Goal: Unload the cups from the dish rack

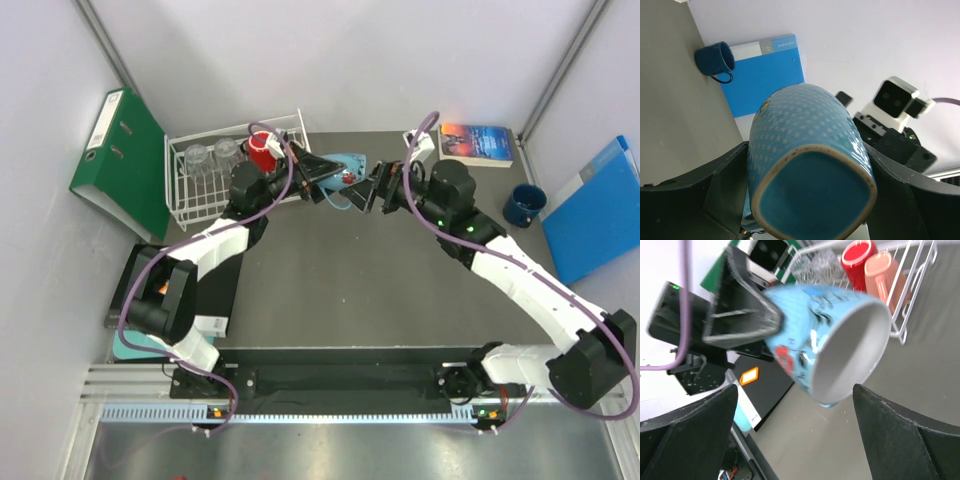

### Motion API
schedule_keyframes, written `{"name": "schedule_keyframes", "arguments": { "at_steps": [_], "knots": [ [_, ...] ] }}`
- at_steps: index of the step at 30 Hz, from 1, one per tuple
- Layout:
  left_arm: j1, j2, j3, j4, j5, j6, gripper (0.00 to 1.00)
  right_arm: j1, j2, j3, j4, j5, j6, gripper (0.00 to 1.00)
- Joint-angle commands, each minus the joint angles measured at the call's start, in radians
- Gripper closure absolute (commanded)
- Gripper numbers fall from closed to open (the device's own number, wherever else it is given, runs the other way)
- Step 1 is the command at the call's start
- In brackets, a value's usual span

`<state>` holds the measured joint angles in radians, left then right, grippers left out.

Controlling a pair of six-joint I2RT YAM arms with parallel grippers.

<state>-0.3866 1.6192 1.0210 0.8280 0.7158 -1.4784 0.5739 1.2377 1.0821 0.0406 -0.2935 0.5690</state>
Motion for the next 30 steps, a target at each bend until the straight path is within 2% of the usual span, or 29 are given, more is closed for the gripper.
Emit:
{"name": "schedule_keyframes", "arguments": {
  "at_steps": [1,12,15,18,21,22,23,24,25,28,29,30],
  "knots": [
    [0.002,-0.038,0.039,0.077,-0.007,0.004,1.00,0.014,-0.058,0.081,0.030,0.034,-0.058,0.03],
    [-0.046,-0.044,0.021,0.166,-0.001,-0.059,1.00,0.014,0.043,0.107,0.062,-0.013,-0.043,0.04],
    [-0.047,-0.051,0.017,0.169,-0.003,-0.063,1.00,0.014,0.048,0.088,0.073,-0.015,-0.038,0.10],
    [-0.047,-0.055,0.016,0.175,-0.006,-0.071,1.00,0.015,0.049,0.068,0.082,-0.016,-0.038,0.23],
    [-0.057,-0.047,0.021,0.183,0.001,-0.072,1.00,0.015,0.055,0.058,0.082,-0.019,-0.035,0.41],
    [-0.058,-0.045,0.021,0.184,-0.001,-0.074,1.00,0.015,0.055,0.053,0.082,-0.018,-0.034,0.53],
    [-0.061,-0.044,0.016,0.184,-0.003,-0.074,1.00,0.014,0.051,0.052,0.084,-0.016,-0.032,0.62],
    [-0.063,-0.041,0.014,0.187,-0.001,-0.074,1.00,0.015,0.051,0.050,0.082,-0.010,-0.031,0.87],
    [-0.061,-0.039,0.013,0.188,-0.001,-0.077,1.00,0.014,0.048,0.050,0.076,0.005,-0.032,1.00],
    [-0.063,-0.033,0.010,0.175,0.004,-0.066,1.00,0.015,0.037,0.053,0.056,0.019,-0.041,1.00],
    [-0.060,-0.030,0.013,0.165,0.007,-0.059,0.96,0.014,0.025,0.053,0.051,0.034,-0.043,1.00],
    [-0.058,-0.030,0.013,0.137,0.005,-0.051,0.88,0.014,0.019,0.050,0.045,0.045,-0.041,1.00]
  ]
}}
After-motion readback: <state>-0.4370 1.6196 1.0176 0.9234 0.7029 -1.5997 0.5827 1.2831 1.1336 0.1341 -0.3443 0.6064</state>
